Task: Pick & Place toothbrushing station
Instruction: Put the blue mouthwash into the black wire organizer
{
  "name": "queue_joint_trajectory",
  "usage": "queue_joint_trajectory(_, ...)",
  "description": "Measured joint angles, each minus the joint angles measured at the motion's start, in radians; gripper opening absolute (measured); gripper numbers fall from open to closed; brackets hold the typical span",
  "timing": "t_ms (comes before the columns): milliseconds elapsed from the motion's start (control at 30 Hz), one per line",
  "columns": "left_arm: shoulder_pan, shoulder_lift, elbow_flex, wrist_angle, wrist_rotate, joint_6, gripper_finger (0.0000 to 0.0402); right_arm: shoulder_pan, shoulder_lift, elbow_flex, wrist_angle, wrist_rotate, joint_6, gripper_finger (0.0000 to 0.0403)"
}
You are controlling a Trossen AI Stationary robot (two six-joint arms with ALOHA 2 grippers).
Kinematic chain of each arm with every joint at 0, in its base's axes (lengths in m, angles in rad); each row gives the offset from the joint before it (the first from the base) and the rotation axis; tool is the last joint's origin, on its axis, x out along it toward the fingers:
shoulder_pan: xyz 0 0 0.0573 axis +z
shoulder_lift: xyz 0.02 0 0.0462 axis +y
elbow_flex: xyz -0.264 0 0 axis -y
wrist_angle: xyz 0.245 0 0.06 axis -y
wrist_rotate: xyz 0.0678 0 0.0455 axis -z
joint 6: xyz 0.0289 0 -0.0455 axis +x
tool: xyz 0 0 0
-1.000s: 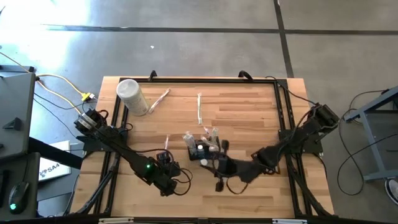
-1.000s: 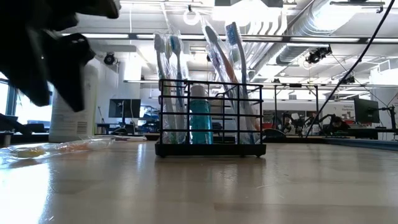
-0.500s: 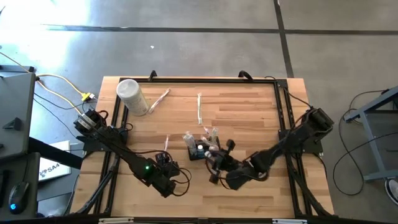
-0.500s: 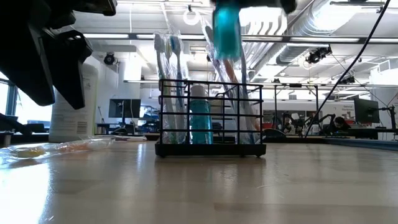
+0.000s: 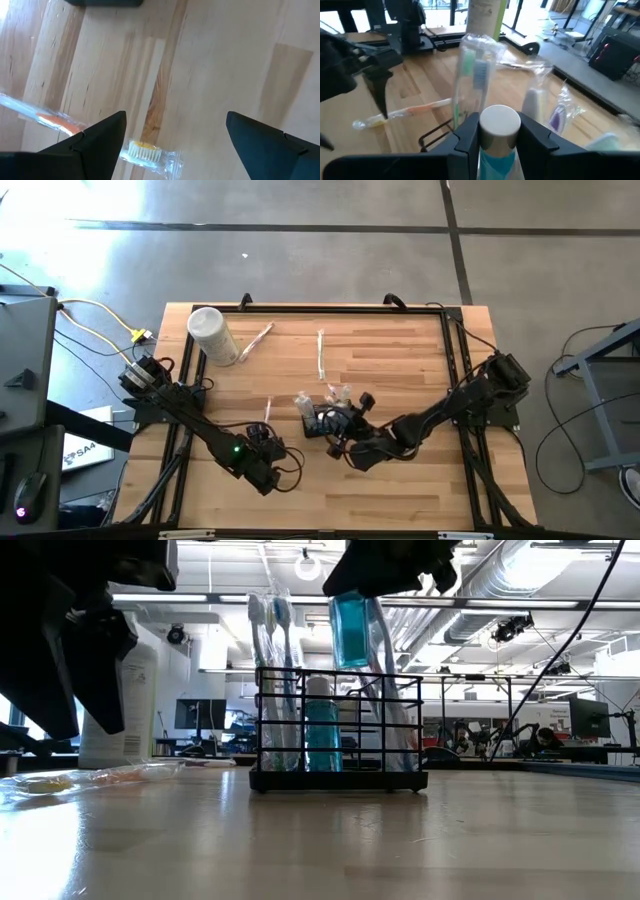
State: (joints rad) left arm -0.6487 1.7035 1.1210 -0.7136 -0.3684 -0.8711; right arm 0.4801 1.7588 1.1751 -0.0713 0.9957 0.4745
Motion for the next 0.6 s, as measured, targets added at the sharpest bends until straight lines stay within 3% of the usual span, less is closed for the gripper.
queue_joint_trajectory(600, 0.000, 0.000, -0.005, 0.013, 0.000, -0.025, 0.0340, -0.024, 0.065, 0.000, -0.027, -0.079, 0.078, 0.0090)
